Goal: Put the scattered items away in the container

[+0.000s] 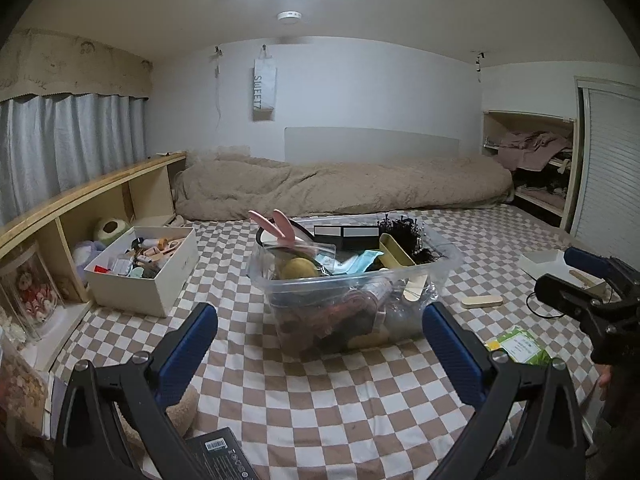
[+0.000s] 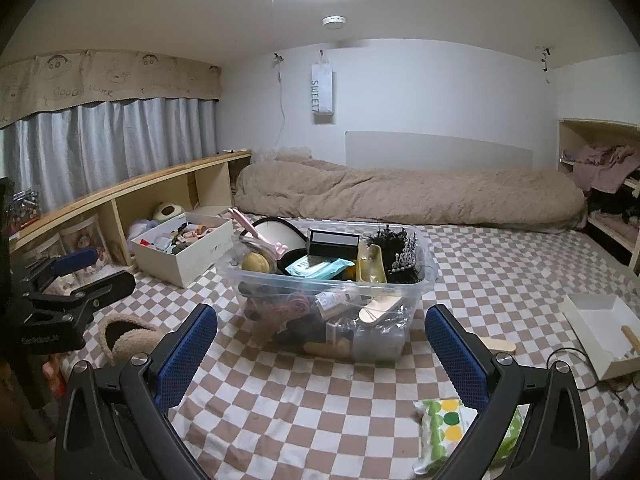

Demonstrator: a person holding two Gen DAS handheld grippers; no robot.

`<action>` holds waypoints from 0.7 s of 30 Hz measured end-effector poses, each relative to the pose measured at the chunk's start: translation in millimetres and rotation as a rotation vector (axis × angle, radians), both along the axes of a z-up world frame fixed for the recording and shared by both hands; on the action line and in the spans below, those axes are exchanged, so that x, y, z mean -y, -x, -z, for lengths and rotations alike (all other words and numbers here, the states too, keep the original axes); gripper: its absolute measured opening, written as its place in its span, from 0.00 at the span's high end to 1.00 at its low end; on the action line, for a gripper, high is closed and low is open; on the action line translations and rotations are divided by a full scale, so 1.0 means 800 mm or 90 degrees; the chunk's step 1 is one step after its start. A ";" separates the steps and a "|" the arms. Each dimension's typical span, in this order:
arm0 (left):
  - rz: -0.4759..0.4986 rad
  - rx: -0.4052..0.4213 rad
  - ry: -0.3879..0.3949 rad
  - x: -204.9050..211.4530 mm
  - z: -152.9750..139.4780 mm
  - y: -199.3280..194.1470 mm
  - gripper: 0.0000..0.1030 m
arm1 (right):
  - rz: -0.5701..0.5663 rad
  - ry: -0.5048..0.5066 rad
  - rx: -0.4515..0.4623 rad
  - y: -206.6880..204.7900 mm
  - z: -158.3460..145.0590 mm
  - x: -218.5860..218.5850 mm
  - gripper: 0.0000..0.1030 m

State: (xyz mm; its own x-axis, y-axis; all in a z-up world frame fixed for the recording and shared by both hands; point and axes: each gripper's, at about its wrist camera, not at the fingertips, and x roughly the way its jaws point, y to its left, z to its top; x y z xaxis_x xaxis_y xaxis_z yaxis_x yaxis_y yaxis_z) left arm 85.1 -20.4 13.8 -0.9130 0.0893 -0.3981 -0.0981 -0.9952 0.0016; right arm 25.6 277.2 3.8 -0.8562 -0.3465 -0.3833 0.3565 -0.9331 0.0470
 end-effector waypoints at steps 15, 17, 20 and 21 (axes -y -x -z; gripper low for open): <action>-0.005 0.002 0.010 0.006 0.004 -0.009 0.00 | 0.003 -0.005 0.005 -0.005 0.002 0.001 0.00; -0.004 0.003 0.007 0.007 0.003 -0.008 0.00 | 0.002 -0.006 0.007 -0.004 0.003 0.002 0.00; 0.002 0.006 0.002 0.008 0.004 -0.007 0.00 | 0.004 -0.008 0.008 -0.004 0.003 0.001 0.00; 0.002 0.007 0.001 0.008 0.004 -0.007 0.00 | 0.004 -0.008 0.009 -0.004 0.003 0.001 0.00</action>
